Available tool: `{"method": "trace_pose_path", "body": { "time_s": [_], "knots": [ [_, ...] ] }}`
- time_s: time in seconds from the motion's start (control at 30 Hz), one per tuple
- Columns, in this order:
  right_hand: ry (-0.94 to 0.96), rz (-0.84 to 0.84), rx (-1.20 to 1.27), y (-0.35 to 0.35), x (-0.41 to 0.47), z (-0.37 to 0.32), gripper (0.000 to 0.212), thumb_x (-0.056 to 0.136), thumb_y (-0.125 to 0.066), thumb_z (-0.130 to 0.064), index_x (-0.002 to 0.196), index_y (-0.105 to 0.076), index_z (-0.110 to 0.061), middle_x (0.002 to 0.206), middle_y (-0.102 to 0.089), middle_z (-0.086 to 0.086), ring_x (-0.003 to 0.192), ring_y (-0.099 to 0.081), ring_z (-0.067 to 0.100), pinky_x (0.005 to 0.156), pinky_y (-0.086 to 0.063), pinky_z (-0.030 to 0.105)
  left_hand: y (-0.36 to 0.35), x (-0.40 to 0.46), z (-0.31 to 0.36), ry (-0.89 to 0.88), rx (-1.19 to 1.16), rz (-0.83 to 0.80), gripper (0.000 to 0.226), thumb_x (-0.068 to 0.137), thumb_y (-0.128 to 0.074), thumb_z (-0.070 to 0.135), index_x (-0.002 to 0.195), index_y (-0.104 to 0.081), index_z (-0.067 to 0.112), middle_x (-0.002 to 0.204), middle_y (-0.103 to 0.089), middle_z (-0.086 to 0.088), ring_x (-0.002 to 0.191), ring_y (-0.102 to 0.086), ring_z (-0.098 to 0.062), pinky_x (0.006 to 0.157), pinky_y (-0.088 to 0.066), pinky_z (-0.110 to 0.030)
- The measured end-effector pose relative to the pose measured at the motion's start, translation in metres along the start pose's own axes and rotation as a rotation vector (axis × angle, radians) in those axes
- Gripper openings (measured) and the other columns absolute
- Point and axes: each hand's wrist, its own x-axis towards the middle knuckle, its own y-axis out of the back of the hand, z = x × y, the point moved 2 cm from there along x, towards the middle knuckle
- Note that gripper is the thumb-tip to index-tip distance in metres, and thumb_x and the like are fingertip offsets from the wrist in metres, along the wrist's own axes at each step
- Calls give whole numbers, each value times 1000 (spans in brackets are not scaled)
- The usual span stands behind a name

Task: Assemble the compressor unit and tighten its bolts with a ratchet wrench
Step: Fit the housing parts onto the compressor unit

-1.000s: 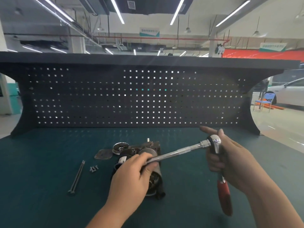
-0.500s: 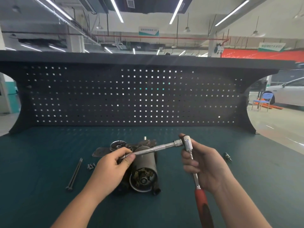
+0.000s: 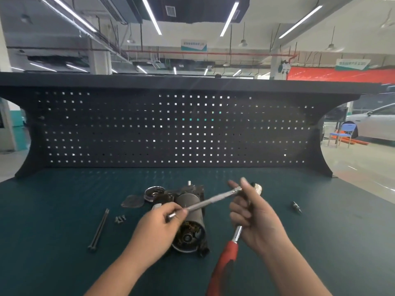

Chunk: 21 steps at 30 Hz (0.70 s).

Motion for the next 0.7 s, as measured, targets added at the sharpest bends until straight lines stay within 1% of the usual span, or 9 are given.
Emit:
{"method": "trace_pose_path", "body": {
  "time_s": [0.07,0.1,0.13,0.2,0.27,0.33,0.4,0.5,0.7],
  "knots": [
    [65,73,-54,2,1,3,24,70,-67,-16,89,-58,-5,47,-31,-5,31,-25,3,28,-20,14,-5,-7,10,-49,214,-32,15,93,-49,51,89,-60,41,60,-59,16,59,-53,-5,51,-32,-21],
    [83,98,-69,4,1,1,17,72,-64,-13,85,-56,-5,45,-30,-5,30,-25,3,29,-19,14,-5,-10,13,-83,332,-29,18,94,-44,55,95,-57,42,63,-59,15,64,-54,-8,54,-31,-23],
    [92,107,-75,6,0,0,11,75,-62,-11,82,-55,-6,43,-30,-5,30,-24,4,29,-19,14,-5,-11,16,-135,453,-15,23,95,-40,56,99,-57,40,67,-61,13,72,-55,-9,60,-32,-26],
    [101,91,-87,6,-1,-1,10,75,-62,-10,77,-51,-8,42,-29,-5,29,-24,4,29,-20,15,-9,-13,21,-216,625,-47,28,100,-34,52,101,-55,33,89,-62,13,93,-54,-12,75,-36,-28],
    [121,72,-96,5,-2,-1,13,73,-63,-11,73,-51,-10,42,-28,-5,29,-24,4,29,-21,16,-15,-15,21,-136,484,-165,25,102,-33,45,93,-48,27,91,-56,10,93,-55,-16,80,-42,-33],
    [138,85,-103,6,-1,-3,12,80,-60,-8,74,-50,-9,41,-27,-6,29,-24,4,29,-22,15,-20,-16,20,-71,348,-260,29,102,-34,44,82,-39,23,78,-50,6,83,-56,-23,72,-41,-40],
    [135,130,-105,9,0,-7,15,88,-53,-5,75,-48,-9,40,-25,-7,28,-23,3,28,-20,14,-23,-16,21,-95,372,-281,36,101,-34,46,74,-33,23,69,-47,5,76,-54,-24,64,-36,-39],
    [115,190,-101,16,2,-13,19,92,-48,-4,74,-45,-9,41,-22,-8,28,-22,2,28,-18,13,-25,-12,25,-115,388,-246,41,100,-36,50,68,-32,25,62,-45,5,66,-47,-22,57,-29,-36],
    [72,207,-22,23,6,-19,18,93,-45,-6,76,-46,-9,42,-22,-8,27,-23,1,27,-16,13,-30,-10,30,-152,412,-181,41,97,-38,56,66,-34,29,53,-43,3,55,-42,-18,52,-29,-36]
  ]
}}
